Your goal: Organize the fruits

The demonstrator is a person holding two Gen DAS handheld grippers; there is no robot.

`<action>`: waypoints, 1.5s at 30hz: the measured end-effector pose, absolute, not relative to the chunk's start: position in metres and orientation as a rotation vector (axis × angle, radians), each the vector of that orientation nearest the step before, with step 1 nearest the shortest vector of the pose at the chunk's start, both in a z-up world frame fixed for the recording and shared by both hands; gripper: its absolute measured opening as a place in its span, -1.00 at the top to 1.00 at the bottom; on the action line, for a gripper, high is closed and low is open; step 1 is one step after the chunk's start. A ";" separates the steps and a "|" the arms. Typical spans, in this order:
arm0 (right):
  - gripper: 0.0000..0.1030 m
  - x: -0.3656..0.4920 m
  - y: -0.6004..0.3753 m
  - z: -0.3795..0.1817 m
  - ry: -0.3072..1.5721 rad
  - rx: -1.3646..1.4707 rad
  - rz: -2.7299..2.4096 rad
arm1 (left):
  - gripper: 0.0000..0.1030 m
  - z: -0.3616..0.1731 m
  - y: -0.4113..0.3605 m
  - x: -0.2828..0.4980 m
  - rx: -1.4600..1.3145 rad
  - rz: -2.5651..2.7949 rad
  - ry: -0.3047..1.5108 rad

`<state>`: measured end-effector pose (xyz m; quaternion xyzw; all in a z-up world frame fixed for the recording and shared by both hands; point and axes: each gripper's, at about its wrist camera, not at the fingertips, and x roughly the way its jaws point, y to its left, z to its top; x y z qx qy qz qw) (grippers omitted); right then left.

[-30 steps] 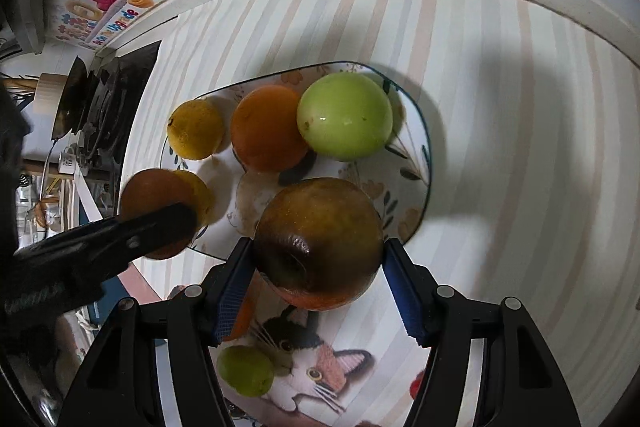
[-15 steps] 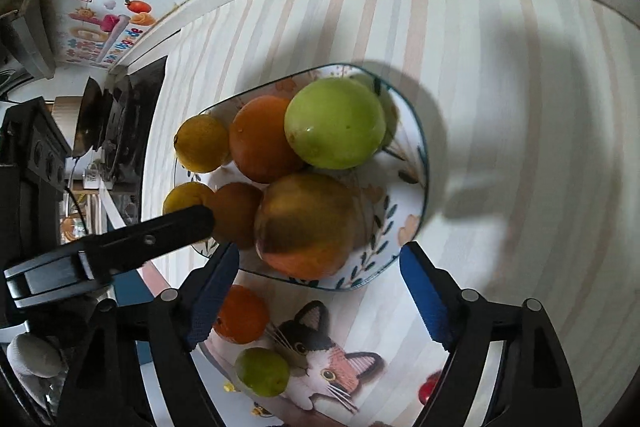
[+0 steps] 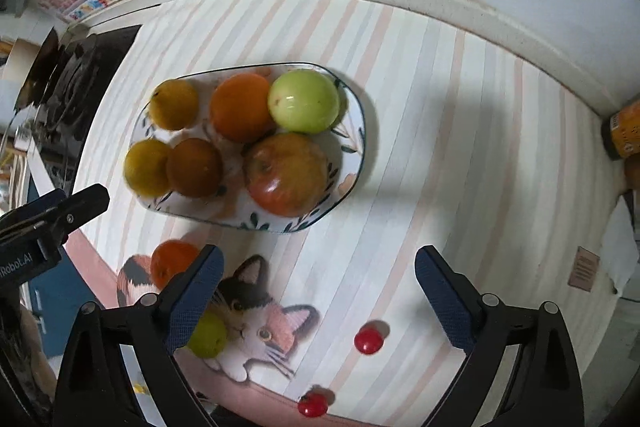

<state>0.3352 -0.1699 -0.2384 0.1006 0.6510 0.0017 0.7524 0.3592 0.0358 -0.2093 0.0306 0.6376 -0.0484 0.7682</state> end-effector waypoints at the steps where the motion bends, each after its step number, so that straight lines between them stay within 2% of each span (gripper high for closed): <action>1: -0.91 0.331 -0.166 -0.234 1.414 0.205 0.008 | -0.77 -0.205 0.039 0.353 0.069 -0.098 1.372; 8: -0.91 0.305 -0.150 -0.196 1.363 0.146 0.028 | -0.77 -0.175 0.044 0.317 0.087 -0.075 1.277; 27: -0.91 0.223 -0.147 -0.081 1.197 0.107 0.072 | -0.77 -0.087 0.048 0.241 0.030 -0.147 1.156; 38: -0.91 0.196 -0.154 -0.043 1.146 0.124 0.062 | -0.77 -0.052 0.046 0.215 0.014 -0.169 1.110; 45: -0.91 0.195 -0.155 -0.042 1.148 0.154 0.074 | -0.77 -0.048 0.045 0.214 0.036 -0.156 1.085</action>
